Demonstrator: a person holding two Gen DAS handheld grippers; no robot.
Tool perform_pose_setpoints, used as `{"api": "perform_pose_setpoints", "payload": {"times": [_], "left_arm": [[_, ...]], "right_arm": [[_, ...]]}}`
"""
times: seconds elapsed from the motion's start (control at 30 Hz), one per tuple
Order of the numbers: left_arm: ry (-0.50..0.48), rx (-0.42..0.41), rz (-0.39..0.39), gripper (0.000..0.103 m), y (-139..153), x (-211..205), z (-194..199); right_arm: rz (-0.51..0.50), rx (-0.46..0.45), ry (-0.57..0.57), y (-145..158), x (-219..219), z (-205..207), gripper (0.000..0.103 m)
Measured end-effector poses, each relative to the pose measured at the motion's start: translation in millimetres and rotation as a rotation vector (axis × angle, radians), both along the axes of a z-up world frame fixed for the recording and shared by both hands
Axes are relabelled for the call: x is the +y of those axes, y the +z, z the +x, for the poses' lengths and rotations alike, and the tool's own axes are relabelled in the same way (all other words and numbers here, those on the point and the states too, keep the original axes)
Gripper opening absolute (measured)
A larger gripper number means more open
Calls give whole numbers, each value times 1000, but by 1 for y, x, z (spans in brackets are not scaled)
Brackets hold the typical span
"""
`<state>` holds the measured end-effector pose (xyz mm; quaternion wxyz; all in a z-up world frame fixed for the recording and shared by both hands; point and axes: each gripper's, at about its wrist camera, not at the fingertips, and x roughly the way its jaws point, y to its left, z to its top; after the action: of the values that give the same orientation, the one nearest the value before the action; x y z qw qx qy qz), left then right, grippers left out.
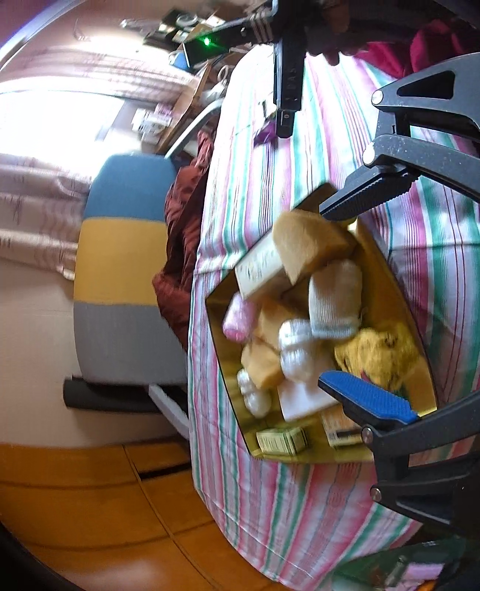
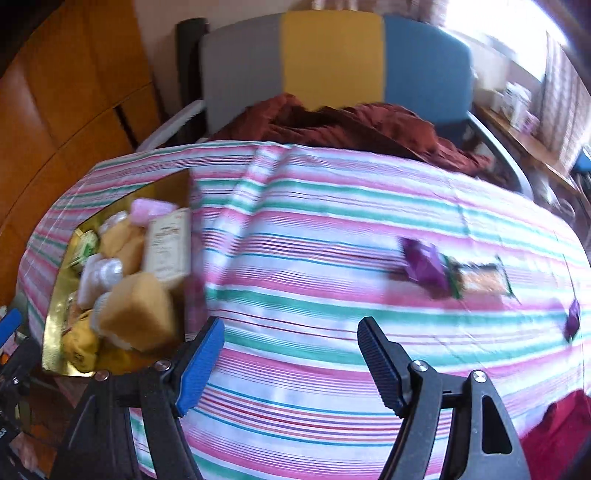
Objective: Organize objects
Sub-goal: 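Move both grippers from the gold tray back to the cracker packet and purple wrapper, then grasp the cracker packet with right gripper while left grasps the purple wrapper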
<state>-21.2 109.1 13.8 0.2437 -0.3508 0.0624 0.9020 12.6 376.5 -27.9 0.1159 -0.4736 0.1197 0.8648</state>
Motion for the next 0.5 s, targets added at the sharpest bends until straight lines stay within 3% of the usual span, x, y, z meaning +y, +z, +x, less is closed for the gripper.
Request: {"api": "perform_pose_setpoints", "payload": {"times": [0.3,0.5], "left_arm": [[-165,3,-16,84,1,55,16],[-264,-11,-35,84,-3,93,23]], "right_arm": [[-19,-58,-279,-9,109,45,76],[4,-87,-356,-14,158,54,76]]}}
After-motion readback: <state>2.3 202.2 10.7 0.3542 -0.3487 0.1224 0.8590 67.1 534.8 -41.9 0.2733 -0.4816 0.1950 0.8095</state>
